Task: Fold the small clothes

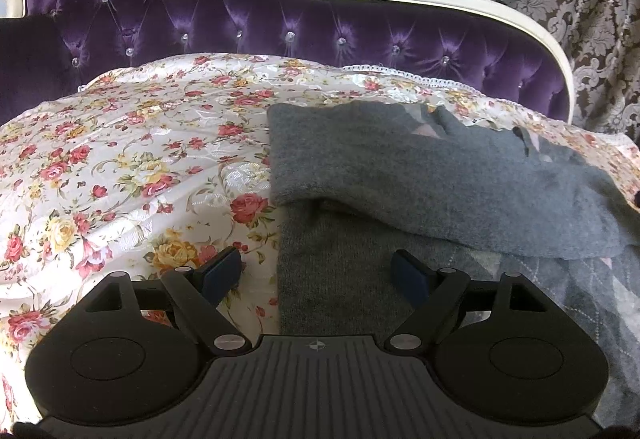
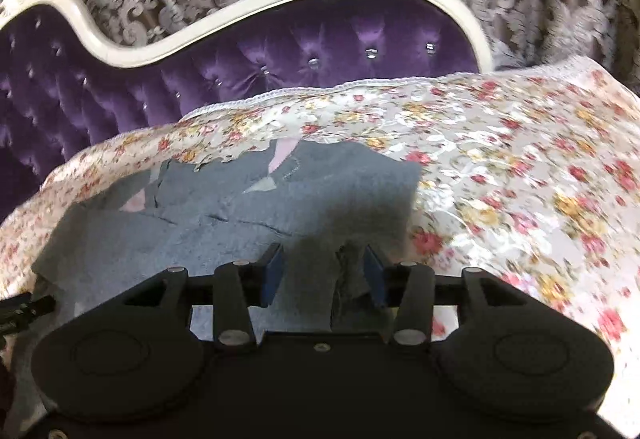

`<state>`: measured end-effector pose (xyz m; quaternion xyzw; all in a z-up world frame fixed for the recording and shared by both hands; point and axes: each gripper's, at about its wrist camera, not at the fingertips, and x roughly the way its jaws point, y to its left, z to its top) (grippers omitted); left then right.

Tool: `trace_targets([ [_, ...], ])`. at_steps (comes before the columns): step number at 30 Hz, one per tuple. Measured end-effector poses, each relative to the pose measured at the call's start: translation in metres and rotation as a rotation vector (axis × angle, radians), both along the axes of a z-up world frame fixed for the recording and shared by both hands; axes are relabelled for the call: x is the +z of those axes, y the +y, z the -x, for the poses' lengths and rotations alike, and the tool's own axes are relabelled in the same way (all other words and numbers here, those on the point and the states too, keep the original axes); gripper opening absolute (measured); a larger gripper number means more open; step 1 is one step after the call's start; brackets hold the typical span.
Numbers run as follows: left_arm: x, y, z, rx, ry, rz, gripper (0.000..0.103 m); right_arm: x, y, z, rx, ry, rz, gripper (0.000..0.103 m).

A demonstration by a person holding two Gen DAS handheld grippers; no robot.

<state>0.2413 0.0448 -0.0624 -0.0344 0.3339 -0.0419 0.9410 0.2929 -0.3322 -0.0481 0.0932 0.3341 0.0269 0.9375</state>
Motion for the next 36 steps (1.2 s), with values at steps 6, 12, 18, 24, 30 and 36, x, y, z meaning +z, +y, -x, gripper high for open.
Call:
trace_targets([
  [6,0.000,0.000,0.000,-0.002,0.000,-0.006,0.082,-0.018,0.004,-0.012,0.003,0.022,0.045,0.054],
  [12,-0.001,0.000,-0.001,-0.005,-0.001,-0.015,0.083,-0.019,0.015,-0.012,0.060,0.013,0.033,0.046],
  [18,-0.001,0.000,-0.001,-0.007,-0.001,-0.015,0.083,0.003,0.041,-0.011,0.131,-0.025,0.098,0.008],
  [24,0.000,0.001,-0.001,-0.006,-0.004,-0.007,0.083,0.049,0.024,-0.005,0.054,-0.158,0.130,0.008],
  [30,0.005,0.006,0.004,-0.013,0.011,0.022,0.083,-0.012,-0.003,-0.027,-0.019,0.095,0.141,0.009],
  [36,0.024,0.021,0.014,-0.016,0.025,0.038,0.083,-0.008,0.001,-0.013,-0.018,0.072,0.152,0.012],
])
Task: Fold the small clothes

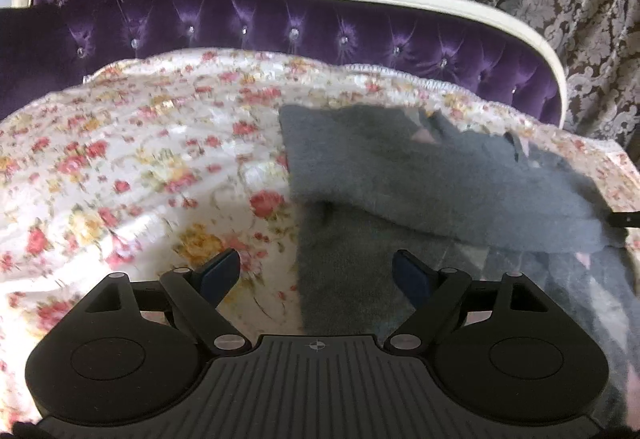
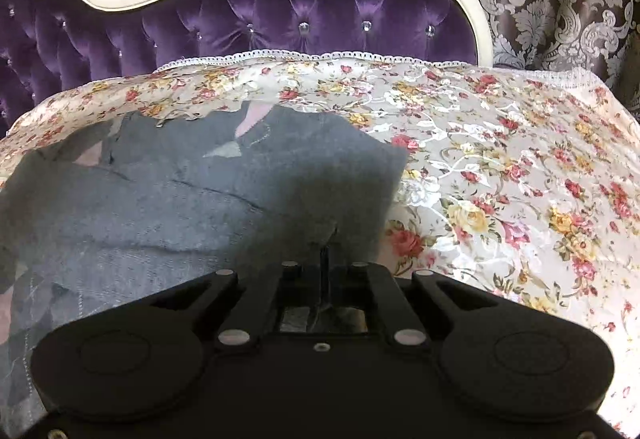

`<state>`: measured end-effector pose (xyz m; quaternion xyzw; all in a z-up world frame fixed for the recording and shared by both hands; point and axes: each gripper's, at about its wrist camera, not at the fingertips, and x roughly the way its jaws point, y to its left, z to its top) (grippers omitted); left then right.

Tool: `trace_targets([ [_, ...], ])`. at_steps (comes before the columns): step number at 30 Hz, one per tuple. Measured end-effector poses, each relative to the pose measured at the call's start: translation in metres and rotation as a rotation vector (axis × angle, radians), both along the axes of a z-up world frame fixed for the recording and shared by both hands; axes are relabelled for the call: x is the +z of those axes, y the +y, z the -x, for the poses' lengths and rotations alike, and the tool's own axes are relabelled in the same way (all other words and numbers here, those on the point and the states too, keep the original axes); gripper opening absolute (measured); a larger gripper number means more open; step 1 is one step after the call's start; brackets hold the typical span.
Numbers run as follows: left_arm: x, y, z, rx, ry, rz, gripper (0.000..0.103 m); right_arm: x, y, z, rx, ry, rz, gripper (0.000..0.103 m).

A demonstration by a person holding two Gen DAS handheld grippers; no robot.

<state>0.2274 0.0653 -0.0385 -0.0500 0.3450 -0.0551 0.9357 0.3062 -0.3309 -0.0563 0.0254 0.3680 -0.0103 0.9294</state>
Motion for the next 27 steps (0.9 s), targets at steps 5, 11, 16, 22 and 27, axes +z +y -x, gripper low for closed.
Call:
trace_targets([
  [5,0.026,-0.006,-0.018,-0.005,-0.054,-0.018,0.083,0.023,0.010,0.005,-0.028,-0.118,0.014,0.021],
  [11,0.016,-0.025,-0.071,0.008,-0.015,-0.051,0.083,0.016,0.044,-0.011,0.096,-0.100,-0.007,0.054],
  [16,-0.018,-0.006,-0.098,0.103,0.094,-0.098,0.092,-0.014,0.051,-0.025,0.080,-0.004,0.006,0.055],
  [22,-0.018,-0.005,-0.094,0.101,0.096,-0.121,0.094,-0.020,0.045,-0.024,0.051,-0.024,-0.020,0.057],
  [27,-0.007,0.007,-0.080,0.107,0.110,-0.030,0.093,-0.012,0.044,-0.018,0.040,-0.022,-0.032,0.065],
])
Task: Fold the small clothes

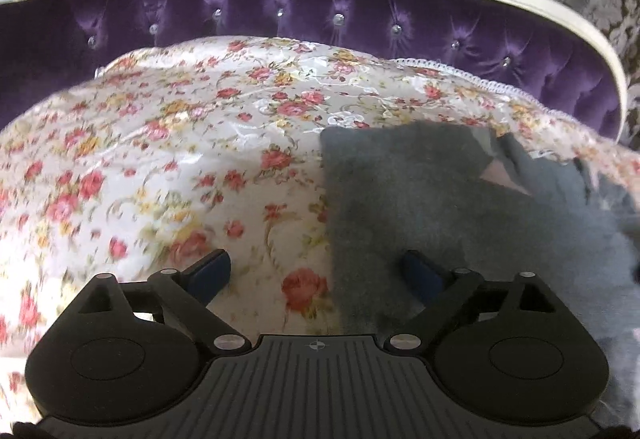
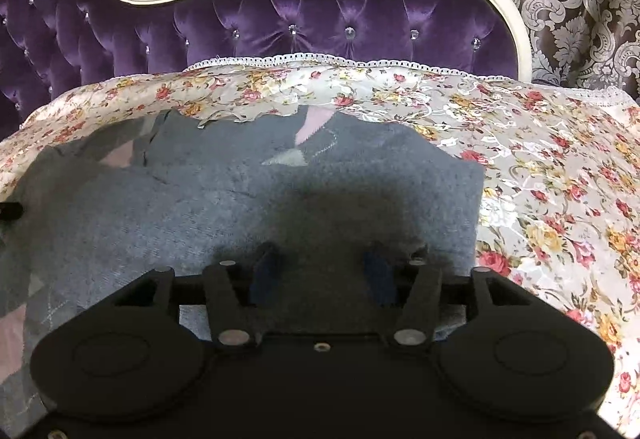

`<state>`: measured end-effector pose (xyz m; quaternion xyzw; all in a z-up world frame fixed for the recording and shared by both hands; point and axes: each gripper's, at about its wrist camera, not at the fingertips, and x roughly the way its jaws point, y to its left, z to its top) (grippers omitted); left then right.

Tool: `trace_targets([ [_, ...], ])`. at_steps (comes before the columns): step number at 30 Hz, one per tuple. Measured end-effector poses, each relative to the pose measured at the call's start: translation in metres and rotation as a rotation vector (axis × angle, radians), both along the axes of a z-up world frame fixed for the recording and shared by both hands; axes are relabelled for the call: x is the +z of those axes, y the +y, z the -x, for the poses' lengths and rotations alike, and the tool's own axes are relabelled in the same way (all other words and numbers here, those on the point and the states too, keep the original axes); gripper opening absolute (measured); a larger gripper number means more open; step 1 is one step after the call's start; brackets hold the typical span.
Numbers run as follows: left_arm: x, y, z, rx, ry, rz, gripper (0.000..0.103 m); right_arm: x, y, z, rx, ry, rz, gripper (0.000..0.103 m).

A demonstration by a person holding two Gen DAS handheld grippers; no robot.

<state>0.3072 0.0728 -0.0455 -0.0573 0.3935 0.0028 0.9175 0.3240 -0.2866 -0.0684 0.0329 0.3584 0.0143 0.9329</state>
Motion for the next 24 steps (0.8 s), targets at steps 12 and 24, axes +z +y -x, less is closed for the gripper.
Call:
trace_targets([
  [12,0.019,0.007,0.108,-0.098,-0.017,0.119,0.098,0.032,-0.002,0.111,0.056,-0.098,-0.114,0.084],
  [24,0.025,-0.003,0.202,-0.177,-0.045,0.236,0.099,0.028,-0.007,0.228,0.085,-0.079,-0.218,0.094],
])
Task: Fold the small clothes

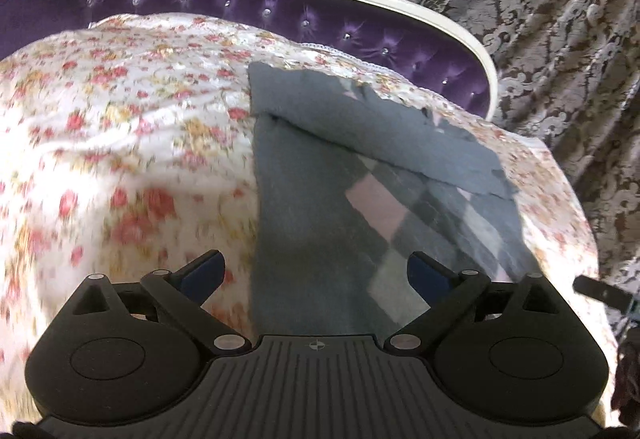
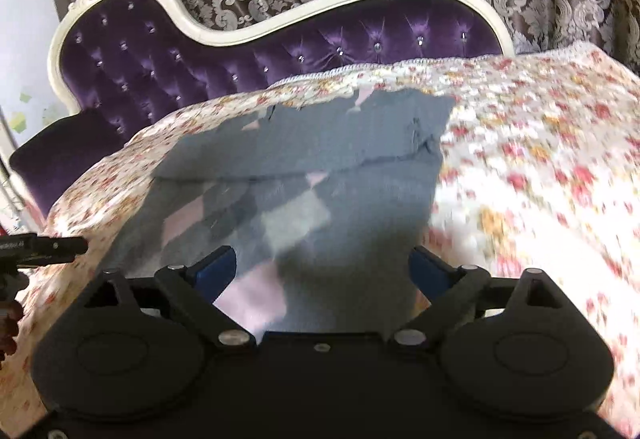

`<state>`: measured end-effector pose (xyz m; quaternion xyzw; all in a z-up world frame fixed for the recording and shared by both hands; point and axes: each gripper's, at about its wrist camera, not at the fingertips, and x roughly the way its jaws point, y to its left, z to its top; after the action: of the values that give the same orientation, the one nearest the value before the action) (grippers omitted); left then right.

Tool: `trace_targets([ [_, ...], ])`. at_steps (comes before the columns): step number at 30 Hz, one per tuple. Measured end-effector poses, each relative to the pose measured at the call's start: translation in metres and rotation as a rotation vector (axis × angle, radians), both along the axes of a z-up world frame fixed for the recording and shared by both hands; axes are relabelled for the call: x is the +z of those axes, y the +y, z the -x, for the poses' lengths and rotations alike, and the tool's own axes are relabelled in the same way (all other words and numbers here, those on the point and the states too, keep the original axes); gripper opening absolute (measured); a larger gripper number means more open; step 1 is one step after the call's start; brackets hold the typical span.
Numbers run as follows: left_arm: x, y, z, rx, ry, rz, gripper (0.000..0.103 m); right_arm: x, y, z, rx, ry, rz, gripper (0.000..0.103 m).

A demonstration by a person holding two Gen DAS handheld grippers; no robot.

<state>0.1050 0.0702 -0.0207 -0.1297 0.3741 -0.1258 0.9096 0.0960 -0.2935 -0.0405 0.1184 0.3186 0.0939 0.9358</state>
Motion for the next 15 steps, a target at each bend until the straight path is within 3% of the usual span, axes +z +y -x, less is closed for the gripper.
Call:
trace_targets([
  [8,-0.011,-0.009,0.040,-0.035,0.006,-0.023,0.099,-0.017,0.002,0.048,0.033,0.054,-0.073,0.094],
  [15,-0.028,-0.012,0.059,-0.047,0.038,-0.029,0.099,-0.034,0.008,0.064,0.042,0.099,-0.145,0.098],
])
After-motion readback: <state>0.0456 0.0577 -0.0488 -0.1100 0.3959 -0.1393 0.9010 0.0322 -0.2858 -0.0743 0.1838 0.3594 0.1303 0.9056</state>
